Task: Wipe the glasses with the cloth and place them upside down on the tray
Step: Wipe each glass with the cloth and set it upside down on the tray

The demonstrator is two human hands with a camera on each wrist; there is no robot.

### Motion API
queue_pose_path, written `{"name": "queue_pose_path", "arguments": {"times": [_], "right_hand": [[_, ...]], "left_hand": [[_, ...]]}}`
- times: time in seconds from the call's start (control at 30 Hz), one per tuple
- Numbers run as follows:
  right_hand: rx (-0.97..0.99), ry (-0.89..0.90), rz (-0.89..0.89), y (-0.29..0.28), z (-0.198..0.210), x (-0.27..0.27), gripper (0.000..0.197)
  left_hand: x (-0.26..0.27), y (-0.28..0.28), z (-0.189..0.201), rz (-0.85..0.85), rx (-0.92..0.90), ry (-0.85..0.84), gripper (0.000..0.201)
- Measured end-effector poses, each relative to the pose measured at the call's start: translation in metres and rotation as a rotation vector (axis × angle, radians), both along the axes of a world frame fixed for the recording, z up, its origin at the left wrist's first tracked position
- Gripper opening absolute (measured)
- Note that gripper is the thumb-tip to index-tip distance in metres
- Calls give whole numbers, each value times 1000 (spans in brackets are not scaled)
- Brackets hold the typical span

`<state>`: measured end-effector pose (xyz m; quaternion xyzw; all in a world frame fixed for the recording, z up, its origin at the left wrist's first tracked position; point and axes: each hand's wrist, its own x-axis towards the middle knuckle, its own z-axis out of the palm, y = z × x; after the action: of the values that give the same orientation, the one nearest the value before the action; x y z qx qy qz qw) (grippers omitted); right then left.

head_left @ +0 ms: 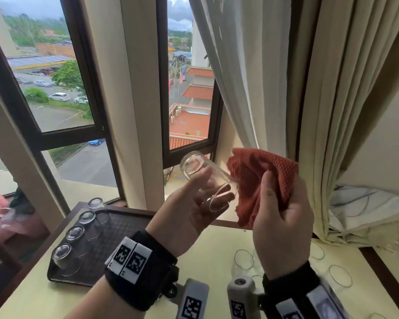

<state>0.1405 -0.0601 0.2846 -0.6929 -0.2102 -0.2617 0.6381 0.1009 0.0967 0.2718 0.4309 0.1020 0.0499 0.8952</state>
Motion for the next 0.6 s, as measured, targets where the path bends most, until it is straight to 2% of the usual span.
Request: {"name": "queue_pose_path", "arguments": {"times": [0.03,0.13,0.23,0.33,0.47,0.53,0.6], "right_hand": [[-15,-90,30,2,3,-8,22],[-136,-287,153,9,-3,-17,25],[-415,-475,88,13,-17,-10,34],[-558,-459,107,14,-20,-10,47],[-668,-349,233,17,-14,-17,69],[-710,-314,251,20,-10,-18,68],[-700,-271,293,24,-6,-17,59]], "left_hand": [[1,-1,1,12,-61,-15,67],[2,0,3,2,-228,-102,56],[-3,3,5,-57,-287,-170,80],[-4,8,4,-24,-262,-220,77],[-4,15,8,36,-133,-323,85],[-4,22,10,20,-21,-387,70],[-3,26,11,-1,107,-398,64]]}}
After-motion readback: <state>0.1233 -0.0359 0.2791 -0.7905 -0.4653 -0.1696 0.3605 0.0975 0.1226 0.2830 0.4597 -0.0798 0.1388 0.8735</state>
